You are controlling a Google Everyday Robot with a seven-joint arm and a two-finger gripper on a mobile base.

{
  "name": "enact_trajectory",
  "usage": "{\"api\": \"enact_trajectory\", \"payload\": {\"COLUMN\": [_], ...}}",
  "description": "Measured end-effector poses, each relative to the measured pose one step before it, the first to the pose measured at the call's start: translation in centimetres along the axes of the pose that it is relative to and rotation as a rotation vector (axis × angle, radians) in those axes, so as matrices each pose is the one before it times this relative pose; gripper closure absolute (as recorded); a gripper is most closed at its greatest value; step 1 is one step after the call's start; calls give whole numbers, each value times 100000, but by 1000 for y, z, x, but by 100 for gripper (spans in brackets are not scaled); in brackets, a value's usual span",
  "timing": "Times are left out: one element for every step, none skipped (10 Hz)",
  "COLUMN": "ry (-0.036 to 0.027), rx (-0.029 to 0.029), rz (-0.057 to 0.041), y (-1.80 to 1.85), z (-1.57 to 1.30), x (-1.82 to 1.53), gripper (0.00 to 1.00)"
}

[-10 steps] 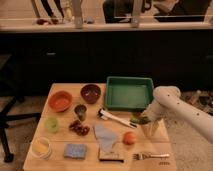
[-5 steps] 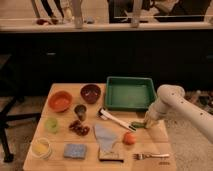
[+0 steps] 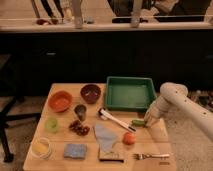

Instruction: Place pepper in red bowl

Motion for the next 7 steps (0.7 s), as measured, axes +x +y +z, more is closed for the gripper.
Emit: {"api": "enact_trajectory", "payload": {"ry": [236,633,488,1073,1448,1195,1233], "rx": [1689,2940,1472,1274,1133,1384,1751], "rz": [-61,224,286,485,218,-255,-653], "y": [-114,-81,-93,58,90,-39,-122], "z": [-981,-2071,-949,-964,-941,-1019,-1249], "x": [-103,-137,-48,77,-107,-440,-748], "gripper": [100,100,100,100,100,100,100]}}
